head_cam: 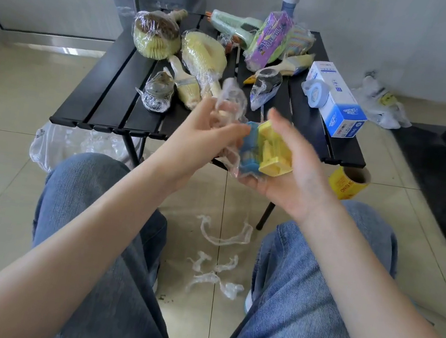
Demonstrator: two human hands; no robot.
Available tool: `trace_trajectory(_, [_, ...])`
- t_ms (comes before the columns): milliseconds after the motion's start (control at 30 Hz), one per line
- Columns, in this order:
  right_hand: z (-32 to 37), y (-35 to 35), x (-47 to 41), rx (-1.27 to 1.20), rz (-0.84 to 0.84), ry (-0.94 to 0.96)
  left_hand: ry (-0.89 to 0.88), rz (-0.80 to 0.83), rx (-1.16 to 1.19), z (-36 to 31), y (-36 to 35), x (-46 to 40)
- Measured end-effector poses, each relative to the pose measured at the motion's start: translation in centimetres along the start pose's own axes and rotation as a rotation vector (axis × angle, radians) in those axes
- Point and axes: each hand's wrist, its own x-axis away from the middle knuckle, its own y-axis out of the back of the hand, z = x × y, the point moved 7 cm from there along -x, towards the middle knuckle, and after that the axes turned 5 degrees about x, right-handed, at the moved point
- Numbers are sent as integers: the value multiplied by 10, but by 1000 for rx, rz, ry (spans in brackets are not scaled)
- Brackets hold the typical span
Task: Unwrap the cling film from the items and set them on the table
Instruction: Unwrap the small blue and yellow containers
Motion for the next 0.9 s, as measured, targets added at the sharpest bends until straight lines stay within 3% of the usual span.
trace_trajectory(200, [0, 12, -6, 60, -101, -7, -26, 65, 157, -13, -5, 5])
trace_trajectory(400, [9, 25, -8, 3, -217, 41, 122, -20, 684, -5, 4, -4])
trace_trajectory(500, [13, 27, -7, -13, -214, 77, 135, -20, 801, -3, 4, -3])
trace_trajectory(633, [22, 35, -7, -33, -246, 122, 127, -91, 739, 4, 17, -8])
trace_trajectory(733, [29, 49, -6, 6, -332, 161, 29, -180, 424, -3, 28, -11])
trace_trajectory(900, [41, 62, -8, 178, -472, 174, 44, 39, -137, -12, 2, -18])
